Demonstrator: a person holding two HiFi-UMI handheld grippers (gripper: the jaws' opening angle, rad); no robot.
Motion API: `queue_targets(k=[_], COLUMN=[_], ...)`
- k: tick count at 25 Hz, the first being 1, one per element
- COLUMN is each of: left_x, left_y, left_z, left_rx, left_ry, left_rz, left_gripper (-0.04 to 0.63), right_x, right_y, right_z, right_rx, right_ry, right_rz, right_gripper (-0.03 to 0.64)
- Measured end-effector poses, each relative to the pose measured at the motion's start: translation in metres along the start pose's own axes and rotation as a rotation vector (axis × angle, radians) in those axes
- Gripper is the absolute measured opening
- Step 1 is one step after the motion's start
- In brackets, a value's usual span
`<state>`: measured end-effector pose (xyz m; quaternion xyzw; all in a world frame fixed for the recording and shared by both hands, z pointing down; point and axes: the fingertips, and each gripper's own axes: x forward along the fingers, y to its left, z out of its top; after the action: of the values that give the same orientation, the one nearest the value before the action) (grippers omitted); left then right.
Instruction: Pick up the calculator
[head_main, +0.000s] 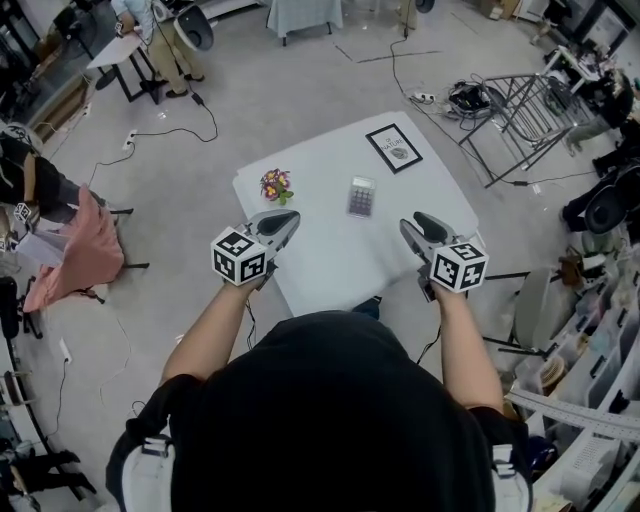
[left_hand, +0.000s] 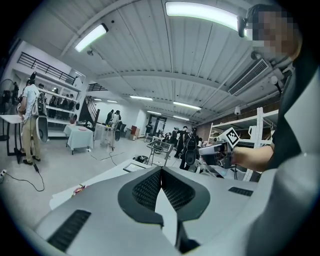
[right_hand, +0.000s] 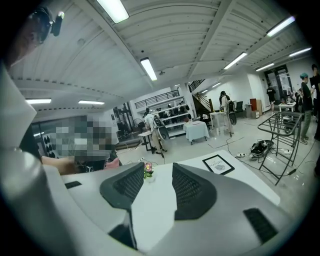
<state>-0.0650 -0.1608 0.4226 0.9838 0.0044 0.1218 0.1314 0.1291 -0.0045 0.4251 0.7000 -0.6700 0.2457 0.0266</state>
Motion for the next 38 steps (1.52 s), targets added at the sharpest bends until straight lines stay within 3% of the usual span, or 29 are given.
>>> queue_targets(k=[28,38], left_x=[0.129,0.169], left_y=[0.043,0.062], left_z=[0.005,-0.005], left_rx=[-0.109,-0.155], left_ry=[0.051,0.075], left_rz=[0.124,0.186], left_gripper=[0.018,0.018], right_x=[0.097,0.14], right_y=[-0.138,-0.176], right_z=[0.054,0.052], right_rx=[0.005,0.006], right_ry=[0.11,0.172], right_rz=[0.14,0.215], right_gripper=[0.186,0.185])
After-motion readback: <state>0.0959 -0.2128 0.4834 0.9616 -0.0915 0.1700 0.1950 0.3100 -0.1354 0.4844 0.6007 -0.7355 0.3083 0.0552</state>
